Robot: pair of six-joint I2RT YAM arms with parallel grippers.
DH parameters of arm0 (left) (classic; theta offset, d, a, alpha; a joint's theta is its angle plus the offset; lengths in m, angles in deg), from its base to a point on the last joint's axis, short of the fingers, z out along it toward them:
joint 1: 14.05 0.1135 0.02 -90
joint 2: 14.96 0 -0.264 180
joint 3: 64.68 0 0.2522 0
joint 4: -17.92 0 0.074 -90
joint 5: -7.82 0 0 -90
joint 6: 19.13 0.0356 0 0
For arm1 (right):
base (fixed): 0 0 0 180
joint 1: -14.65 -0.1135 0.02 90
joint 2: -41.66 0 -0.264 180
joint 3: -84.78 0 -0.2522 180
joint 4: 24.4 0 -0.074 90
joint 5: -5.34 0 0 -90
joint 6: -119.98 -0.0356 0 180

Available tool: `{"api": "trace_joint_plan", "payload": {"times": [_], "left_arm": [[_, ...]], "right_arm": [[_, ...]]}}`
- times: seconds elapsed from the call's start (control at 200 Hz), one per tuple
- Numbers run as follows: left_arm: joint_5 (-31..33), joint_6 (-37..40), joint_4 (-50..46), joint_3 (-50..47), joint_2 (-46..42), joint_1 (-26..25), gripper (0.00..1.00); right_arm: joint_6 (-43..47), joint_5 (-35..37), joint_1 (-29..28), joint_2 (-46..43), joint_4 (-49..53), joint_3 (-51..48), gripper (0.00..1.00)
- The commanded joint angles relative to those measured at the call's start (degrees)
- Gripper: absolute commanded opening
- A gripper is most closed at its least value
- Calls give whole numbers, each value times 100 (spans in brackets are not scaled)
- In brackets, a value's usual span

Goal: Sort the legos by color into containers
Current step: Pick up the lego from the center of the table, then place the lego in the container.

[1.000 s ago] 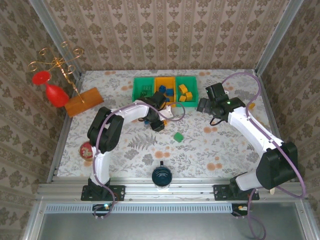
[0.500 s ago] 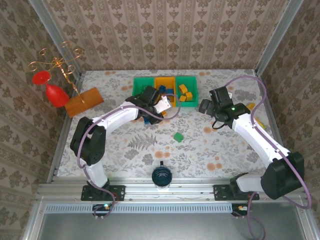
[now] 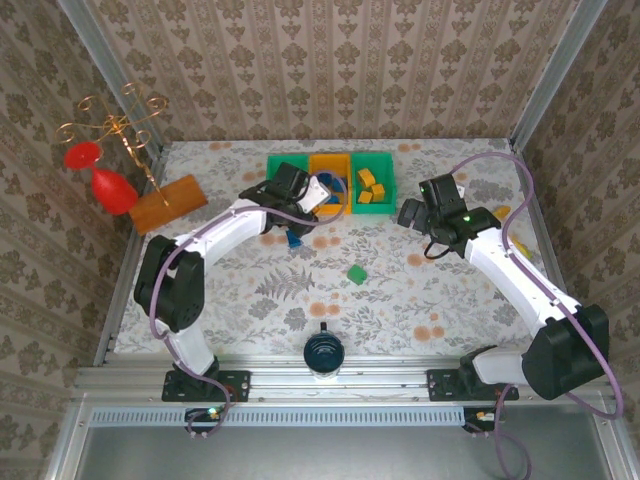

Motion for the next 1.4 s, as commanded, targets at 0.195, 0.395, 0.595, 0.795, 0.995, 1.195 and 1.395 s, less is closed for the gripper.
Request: {"api": "trace_joint_plan", "payload": {"times": [0.195, 0.395, 0.595, 0.795, 0.995, 1.195, 1.395], "left_arm": [[185, -921, 41, 847, 337, 165, 29], [-170, -1618, -196, 1760, 835, 157, 29], [-318, -2028, -741, 3129, 1640, -7, 29], [-379, -2118, -1125, 4389, 2445, -177, 29], [-508, -2070, -1512, 5701, 3343, -289, 30], [-791, -2145, -1334, 6219, 3885, -396, 31], [-908, -2237, -1306, 6590, 4223, -432, 34]], "right_arm": [[-114, 84, 19, -12, -90, 37, 100], [-131, 100, 20, 8, -76, 32, 100], [-141, 136, 15, -8, -38, 42, 100], [-148, 183, 14, -73, -12, -1, 100], [-156, 257, 17, -155, 72, -42, 100], [-174, 270, 19, -231, 56, -62, 100], [-192, 242, 20, -246, 8, -88, 100]]}}
